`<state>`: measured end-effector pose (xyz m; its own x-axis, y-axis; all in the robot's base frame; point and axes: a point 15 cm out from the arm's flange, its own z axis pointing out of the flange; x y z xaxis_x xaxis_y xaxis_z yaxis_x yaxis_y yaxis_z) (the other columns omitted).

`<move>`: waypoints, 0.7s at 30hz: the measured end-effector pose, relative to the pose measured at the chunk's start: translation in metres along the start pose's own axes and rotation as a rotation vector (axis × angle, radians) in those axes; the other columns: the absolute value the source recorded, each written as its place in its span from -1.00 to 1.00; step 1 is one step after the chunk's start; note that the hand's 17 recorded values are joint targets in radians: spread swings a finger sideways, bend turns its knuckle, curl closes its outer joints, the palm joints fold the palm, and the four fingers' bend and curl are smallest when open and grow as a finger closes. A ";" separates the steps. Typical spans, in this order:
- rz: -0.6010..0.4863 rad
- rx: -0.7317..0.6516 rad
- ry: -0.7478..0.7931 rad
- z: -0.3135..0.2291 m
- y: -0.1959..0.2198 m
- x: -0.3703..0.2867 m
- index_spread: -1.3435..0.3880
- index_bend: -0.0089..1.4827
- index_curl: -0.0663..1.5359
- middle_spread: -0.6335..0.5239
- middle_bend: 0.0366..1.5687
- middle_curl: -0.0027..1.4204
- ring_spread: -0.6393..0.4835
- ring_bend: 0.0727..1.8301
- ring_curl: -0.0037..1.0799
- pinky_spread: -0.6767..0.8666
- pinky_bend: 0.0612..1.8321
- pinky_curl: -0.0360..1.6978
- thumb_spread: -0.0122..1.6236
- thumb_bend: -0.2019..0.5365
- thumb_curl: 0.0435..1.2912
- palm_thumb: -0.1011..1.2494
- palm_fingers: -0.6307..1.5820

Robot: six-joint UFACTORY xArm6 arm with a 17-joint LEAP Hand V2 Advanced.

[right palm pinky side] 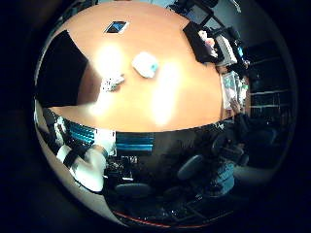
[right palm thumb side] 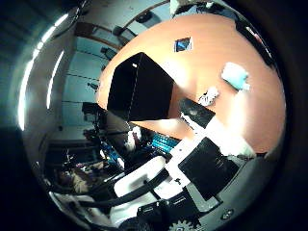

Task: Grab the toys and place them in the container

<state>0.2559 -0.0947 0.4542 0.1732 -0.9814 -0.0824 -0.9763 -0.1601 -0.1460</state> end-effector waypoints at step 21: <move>0.021 -0.040 0.080 0.001 -0.054 0.068 0.06 -0.78 -0.54 0.12 -0.81 -0.60 0.50 -0.81 -0.54 0.43 -0.65 -0.63 0.29 -0.52 -0.58 0.10 -0.26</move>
<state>0.3205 -0.1529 0.4552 0.1432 -0.9897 -0.0053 -0.9843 -0.1418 -0.1055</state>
